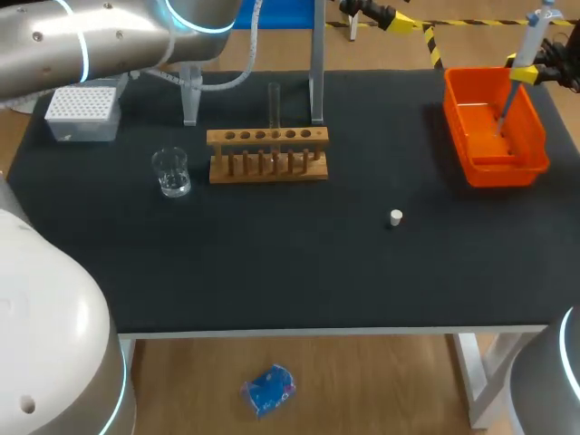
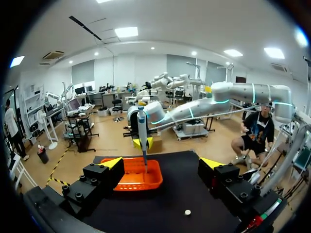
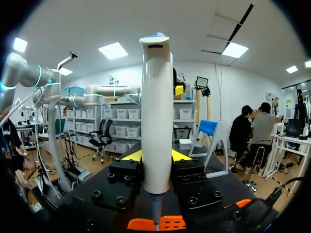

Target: Invert the test tube, pick up the pipette, mount the tip to pipette, aspirate from beaker and dispense into the tube, eject the tip, return the pipette, and cap with the stopper.

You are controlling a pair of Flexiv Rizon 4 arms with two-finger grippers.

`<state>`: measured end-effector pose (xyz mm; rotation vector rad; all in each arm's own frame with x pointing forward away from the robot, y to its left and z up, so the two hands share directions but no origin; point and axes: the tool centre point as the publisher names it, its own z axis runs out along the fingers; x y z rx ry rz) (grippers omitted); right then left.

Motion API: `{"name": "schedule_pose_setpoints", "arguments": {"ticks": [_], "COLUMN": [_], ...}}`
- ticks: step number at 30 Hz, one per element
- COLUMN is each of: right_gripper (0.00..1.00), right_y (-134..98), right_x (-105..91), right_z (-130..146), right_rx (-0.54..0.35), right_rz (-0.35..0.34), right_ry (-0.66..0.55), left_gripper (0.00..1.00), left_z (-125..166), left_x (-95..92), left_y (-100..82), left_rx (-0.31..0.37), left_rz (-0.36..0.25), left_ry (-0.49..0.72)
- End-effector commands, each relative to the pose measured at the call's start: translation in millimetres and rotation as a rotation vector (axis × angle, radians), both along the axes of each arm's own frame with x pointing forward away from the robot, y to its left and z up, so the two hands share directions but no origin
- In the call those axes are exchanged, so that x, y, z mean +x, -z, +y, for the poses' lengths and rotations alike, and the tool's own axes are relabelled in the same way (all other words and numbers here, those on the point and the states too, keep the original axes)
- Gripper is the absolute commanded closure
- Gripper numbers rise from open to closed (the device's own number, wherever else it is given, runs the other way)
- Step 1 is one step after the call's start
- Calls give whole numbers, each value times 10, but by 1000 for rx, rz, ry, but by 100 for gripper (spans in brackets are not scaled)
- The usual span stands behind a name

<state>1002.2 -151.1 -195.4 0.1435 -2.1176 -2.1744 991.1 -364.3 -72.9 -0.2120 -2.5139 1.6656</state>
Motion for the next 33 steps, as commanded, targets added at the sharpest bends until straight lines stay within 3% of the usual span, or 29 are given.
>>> {"name": "schedule_pose_setpoints", "arguments": {"ticks": [1, 11, 16, 23, 33], "right_gripper": [100, 100, 100, 100, 100], "right_y": [7, 7, 7, 7, 7], "right_x": [37, 37, 37, 37, 37], "right_z": [-26, -26, -26, -26, -26], "right_rx": [0, 0, 0, 0, 0], "right_rz": [0, 0, 0, 0, 0], "right_ry": [-10, -10, -10, -10, -10], "left_gripper": [0, 0, 0, 0, 0], "left_z": [4, -454, -743, -1037, -1157], "left_x": [3, 352, 448, 492, 507], "left_y": [-6, -90, -171, -147, -164], "left_rx": [2, 110, 93, 60, 34], "left_rz": [1, 55, 51, 59, 55], "left_ry": [3, -16, -24, -26, -28]}}
